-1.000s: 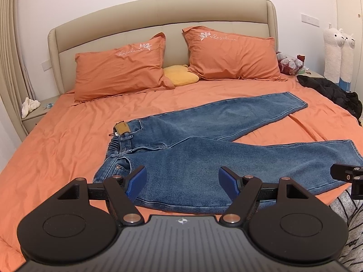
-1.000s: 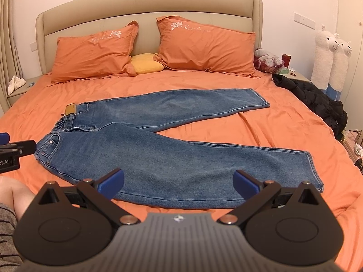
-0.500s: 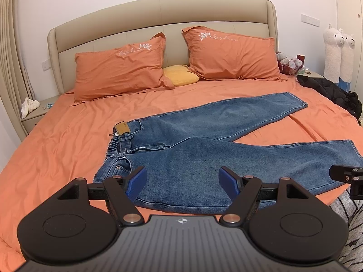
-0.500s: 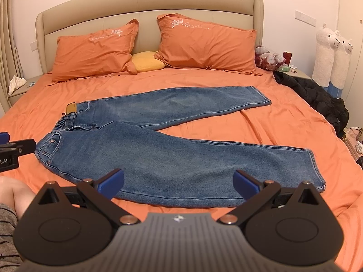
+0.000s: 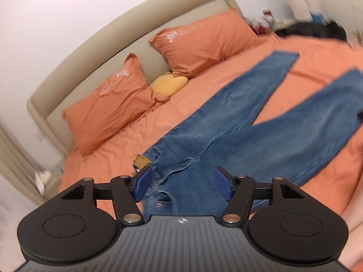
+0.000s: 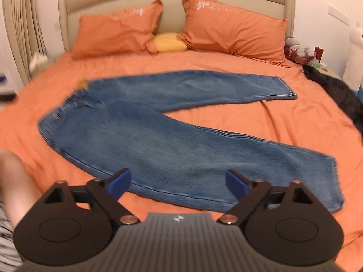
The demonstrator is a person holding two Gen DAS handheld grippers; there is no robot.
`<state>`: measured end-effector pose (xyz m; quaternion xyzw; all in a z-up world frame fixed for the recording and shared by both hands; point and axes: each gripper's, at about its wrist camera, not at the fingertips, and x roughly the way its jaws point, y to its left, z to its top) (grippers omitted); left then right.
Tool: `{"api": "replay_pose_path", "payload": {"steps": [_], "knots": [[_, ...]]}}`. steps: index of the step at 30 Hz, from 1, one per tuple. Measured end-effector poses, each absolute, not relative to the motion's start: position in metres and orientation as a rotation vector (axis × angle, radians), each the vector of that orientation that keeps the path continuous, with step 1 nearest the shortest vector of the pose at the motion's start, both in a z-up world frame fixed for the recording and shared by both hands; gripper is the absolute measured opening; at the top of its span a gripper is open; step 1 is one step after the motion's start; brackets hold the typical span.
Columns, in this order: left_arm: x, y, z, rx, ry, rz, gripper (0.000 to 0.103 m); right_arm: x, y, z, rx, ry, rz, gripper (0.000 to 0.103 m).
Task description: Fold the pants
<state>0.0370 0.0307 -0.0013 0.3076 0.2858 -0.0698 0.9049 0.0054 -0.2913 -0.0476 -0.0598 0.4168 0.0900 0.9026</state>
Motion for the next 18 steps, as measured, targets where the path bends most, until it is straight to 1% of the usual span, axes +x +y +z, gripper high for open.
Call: {"api": "replay_pose_path", "payload": {"steps": [1,2,3,5,6,8,13,18], "knots": [[0.041,0.035,-0.002,0.685,0.588,-0.181,0.073,0.011,-0.292,-0.051,-0.145,0.873,0.193,0.065],[0.044,0.039,-0.005,0.720,0.581,-0.202,0.073,0.016,-0.293,-0.055,-0.163,0.889,0.203,0.057],[0.049,0.044,-0.007,0.764,0.577,-0.212,0.073,0.021,-0.292,-0.060,-0.181,0.908,0.218,0.054],[0.062,0.054,-0.013,0.842,0.610,-0.246,0.073,0.030,-0.286,-0.069,-0.223,0.936,0.250,0.045],[0.068,0.059,-0.018,0.870,0.628,-0.276,0.073,0.032,-0.281,-0.075,-0.246,0.943,0.266,0.043],[0.077,0.066,-0.033,0.944,0.630,-0.317,0.073,0.038,-0.270,-0.088,-0.299,0.968,0.298,0.034],[0.105,0.083,-0.077,1.104,0.697,-0.419,0.073,0.050,-0.247,-0.123,-0.369,1.047,0.362,0.028],[0.123,0.093,-0.130,1.254,0.780,-0.544,0.073,0.060,-0.233,-0.148,-0.404,1.117,0.384,0.027]]}}
